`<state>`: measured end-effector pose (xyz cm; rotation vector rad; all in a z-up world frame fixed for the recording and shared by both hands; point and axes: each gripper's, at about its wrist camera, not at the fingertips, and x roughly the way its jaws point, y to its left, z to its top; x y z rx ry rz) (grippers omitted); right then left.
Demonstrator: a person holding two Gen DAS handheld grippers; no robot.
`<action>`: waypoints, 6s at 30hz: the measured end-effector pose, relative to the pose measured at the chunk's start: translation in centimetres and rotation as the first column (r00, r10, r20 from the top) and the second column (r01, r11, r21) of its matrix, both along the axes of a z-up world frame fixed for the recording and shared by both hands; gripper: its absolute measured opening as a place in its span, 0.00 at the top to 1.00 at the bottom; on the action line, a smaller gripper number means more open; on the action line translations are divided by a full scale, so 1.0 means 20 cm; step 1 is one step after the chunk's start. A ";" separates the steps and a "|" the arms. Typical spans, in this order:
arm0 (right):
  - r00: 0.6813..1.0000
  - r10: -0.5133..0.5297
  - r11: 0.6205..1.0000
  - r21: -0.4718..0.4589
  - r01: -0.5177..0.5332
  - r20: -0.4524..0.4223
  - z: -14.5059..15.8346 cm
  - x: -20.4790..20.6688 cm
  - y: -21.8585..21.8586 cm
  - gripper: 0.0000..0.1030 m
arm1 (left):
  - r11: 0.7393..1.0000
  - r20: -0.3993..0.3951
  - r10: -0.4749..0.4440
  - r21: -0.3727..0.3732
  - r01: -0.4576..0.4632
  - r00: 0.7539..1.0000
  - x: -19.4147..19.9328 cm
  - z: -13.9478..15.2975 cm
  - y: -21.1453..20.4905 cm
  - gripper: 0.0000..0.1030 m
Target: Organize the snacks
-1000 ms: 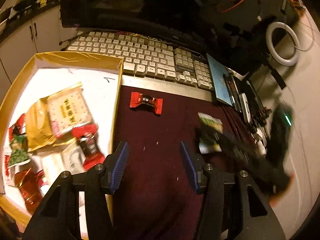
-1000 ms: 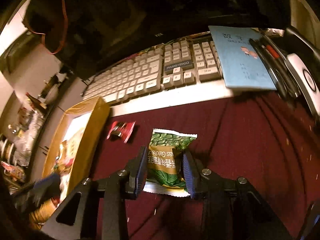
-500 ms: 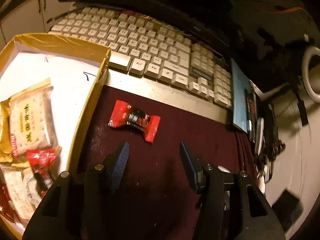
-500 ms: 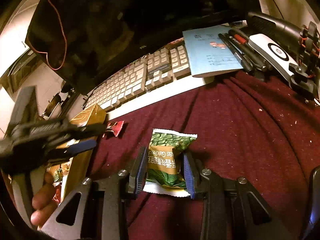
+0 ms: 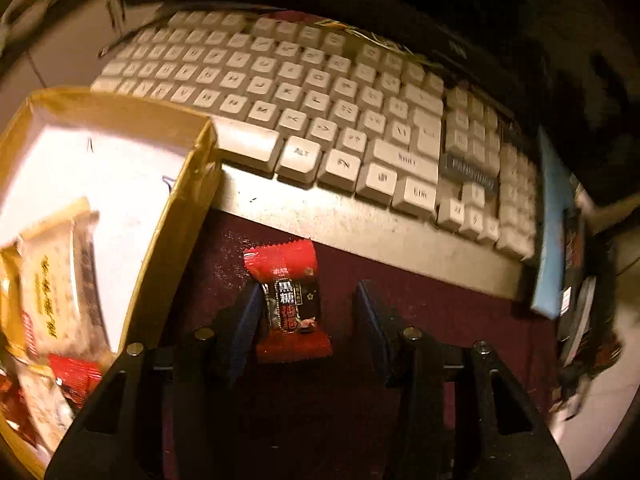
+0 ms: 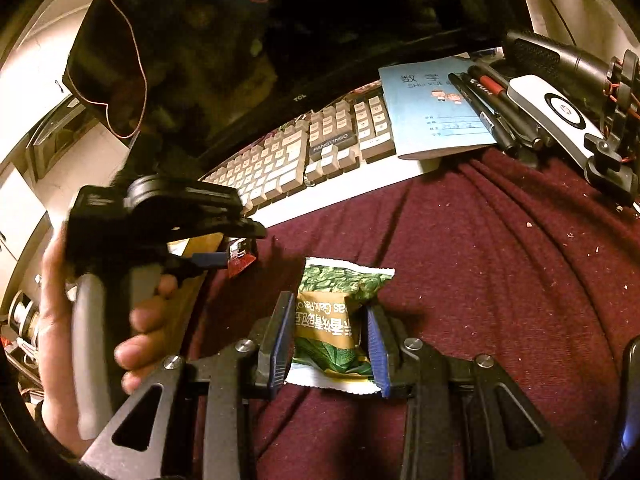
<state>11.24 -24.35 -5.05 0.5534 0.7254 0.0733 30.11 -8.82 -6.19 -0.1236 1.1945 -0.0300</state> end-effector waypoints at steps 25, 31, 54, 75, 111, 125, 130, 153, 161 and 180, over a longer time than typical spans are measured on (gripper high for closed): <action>0.996 0.087 0.996 -0.036 -0.087 -0.004 0.02 0.02 0.05 0.66 | 0.976 0.215 -0.154 -0.119 0.182 0.964 -0.60 0.39 0.62 0.78; 0.977 0.214 0.976 0.028 -0.215 0.015 0.20 0.13 0.21 0.66 | 0.987 0.256 -0.048 -0.134 0.084 0.966 -0.47 0.45 0.95 0.78; 0.916 0.384 0.885 -0.238 -0.400 -0.115 0.30 0.97 1.02 0.66 | 0.995 0.206 0.054 -0.098 -0.035 0.977 -0.08 0.25 1.23 0.78; 0.917 0.370 0.848 -0.348 -0.399 -0.149 0.15 1.01 1.13 0.63 | 0.998 0.102 0.056 -0.035 -0.053 0.993 0.01 0.08 1.26 0.68; 0.907 0.421 0.895 -0.165 -0.414 0.008 0.25 0.03 0.90 0.26 | 0.951 0.394 0.135 0.207 -0.230 0.909 -1.17 0.24 0.97 0.25; 0.895 0.446 0.864 -0.251 -0.437 -0.021 0.22 -0.02 1.03 0.26 | 0.949 0.347 0.145 0.216 -0.229 0.927 -1.18 0.19 1.03 0.25; 0.897 0.442 0.865 -0.255 -0.432 -0.018 0.23 -0.01 1.02 0.26 | 0.949 0.340 0.128 0.232 -0.215 0.932 -1.18 0.19 1.01 0.25; 0.894 0.447 0.852 -0.302 -0.428 -0.005 0.26 -0.03 1.03 0.26 | 0.947 0.320 0.110 0.252 -0.197 0.941 -1.18 0.17 0.99 0.25; 0.897 0.441 0.853 -0.308 -0.422 -0.006 0.26 -0.04 1.03 0.26 | 0.952 0.325 0.104 0.241 -0.189 0.940 -1.18 0.18 1.01 0.25; 0.911 0.411 0.853 -0.334 -0.401 -0.042 0.23 -0.02 1.03 0.26 | 0.972 0.319 0.084 0.183 -0.148 0.944 -1.17 0.18 1.02 0.25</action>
